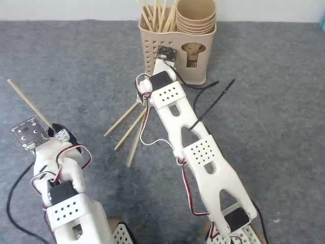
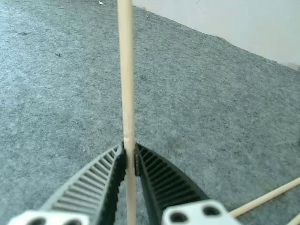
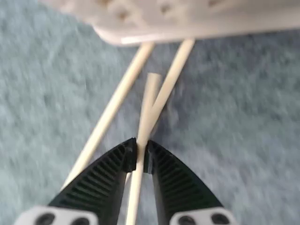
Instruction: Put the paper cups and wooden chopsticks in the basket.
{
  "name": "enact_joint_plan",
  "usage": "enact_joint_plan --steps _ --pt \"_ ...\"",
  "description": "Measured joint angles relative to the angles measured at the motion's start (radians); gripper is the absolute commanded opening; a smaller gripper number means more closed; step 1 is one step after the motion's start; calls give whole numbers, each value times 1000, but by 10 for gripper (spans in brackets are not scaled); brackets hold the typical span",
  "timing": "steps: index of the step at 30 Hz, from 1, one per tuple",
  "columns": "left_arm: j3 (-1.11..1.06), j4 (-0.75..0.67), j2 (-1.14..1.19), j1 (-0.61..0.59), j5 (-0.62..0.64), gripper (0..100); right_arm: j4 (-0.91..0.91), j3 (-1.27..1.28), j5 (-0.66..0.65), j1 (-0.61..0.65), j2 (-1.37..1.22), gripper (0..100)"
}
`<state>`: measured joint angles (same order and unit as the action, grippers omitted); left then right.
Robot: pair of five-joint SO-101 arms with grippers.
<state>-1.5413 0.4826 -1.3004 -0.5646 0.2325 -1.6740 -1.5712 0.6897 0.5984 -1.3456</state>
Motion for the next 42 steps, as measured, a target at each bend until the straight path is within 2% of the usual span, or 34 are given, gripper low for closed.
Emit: enact_joint_plan --steps 3,8,12,22,30,35,42 --pt "0 0 0 0 -14 12 -81 -44 -32 34 0 9" --pt "0 0 0 0 -18 12 -83 -40 -48 51 31 9" --pt "0 0 0 0 -18 12 -83 57 -60 52 133 9" --pt "0 -54 2 15 -18 12 -83 537 -86 68 578 9" --pt "0 -54 2 21 -21 12 -74 583 -249 38 914 8" --pt "0 -54 2 21 -21 12 54 583 -368 29 1069 8" --pt "0 -54 2 21 -21 12 425 588 -572 -66 1125 8"
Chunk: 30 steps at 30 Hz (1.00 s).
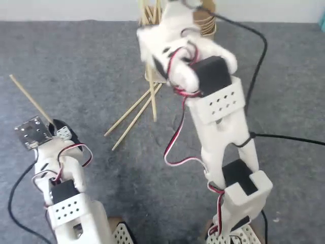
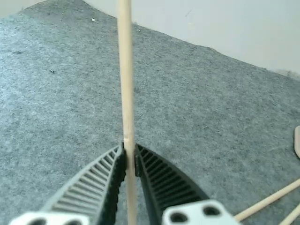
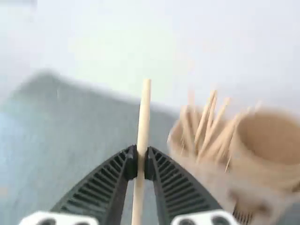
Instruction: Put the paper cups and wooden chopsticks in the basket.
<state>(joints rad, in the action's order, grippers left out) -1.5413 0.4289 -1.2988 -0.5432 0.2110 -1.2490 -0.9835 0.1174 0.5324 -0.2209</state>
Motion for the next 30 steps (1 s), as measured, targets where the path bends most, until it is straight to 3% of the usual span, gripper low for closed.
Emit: enact_joint_plan --steps 7,18,23,28,30 --pt "0 0 0 -2 0 12 413 2 -86 -112 -74 9" --pt "0 0 0 0 0 12 928 3 -107 -137 -299 9" --pt "0 0 0 -2 0 12 974 3 -109 -164 -359 17" --pt "0 0 0 0 0 12 930 3 -109 -203 -394 173" --pt "0 -8 0 -2 0 12 873 3 -109 -209 -394 192"
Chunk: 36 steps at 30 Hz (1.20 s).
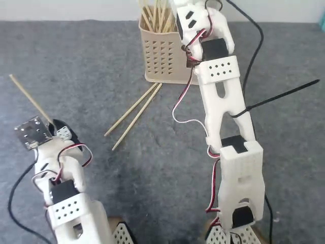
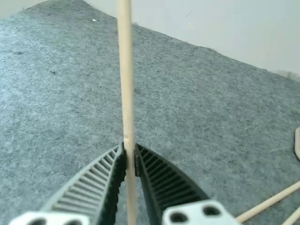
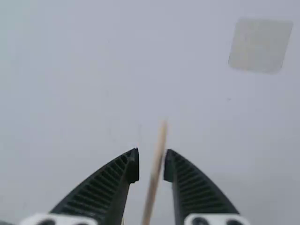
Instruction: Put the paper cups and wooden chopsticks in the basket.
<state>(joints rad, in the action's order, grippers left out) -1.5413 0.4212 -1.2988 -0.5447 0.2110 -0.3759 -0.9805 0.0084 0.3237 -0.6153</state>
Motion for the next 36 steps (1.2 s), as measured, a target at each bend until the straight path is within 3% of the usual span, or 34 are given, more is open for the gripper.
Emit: enact_joint_plan --steps 7,10,18,26,30,36 --pt "0 -29 0 2 -31 12 -144 0 5 6 29 81" --pt "0 -29 0 5 -34 12 -272 0 75 3 120 15" --pt "0 -29 0 5 -34 12 -841 0 281 -15 397 8" --pt "0 -26 0 46 -37 12 -1363 9 304 -15 594 8" --pt "12 41 2 81 -34 12 -1381 207 304 -107 763 8" --pt "98 101 2 135 -37 12 -1373 749 304 -166 1105 8"
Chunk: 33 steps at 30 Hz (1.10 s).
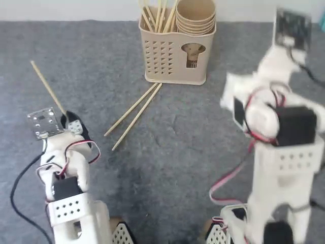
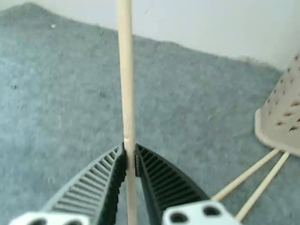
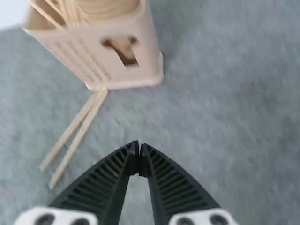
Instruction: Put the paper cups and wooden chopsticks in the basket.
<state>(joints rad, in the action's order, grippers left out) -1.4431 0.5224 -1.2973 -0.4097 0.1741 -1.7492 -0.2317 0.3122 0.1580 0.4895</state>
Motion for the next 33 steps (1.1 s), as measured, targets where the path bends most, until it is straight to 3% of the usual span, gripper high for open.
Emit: enact_joint_plan --steps 7,13,22,28,33 --pt "209 118 0 83 3 12 292 684 0 -140 393 8" --pt "434 239 3 203 0 12 540 1177 -86 -190 669 8" --pt "789 238 400 245 0 12 864 1708 -118 -160 908 8" --pt "996 81 707 295 0 12 973 1895 -120 -149 1053 8" --pt "1010 -207 858 379 0 12 947 1906 -120 -147 1194 8"
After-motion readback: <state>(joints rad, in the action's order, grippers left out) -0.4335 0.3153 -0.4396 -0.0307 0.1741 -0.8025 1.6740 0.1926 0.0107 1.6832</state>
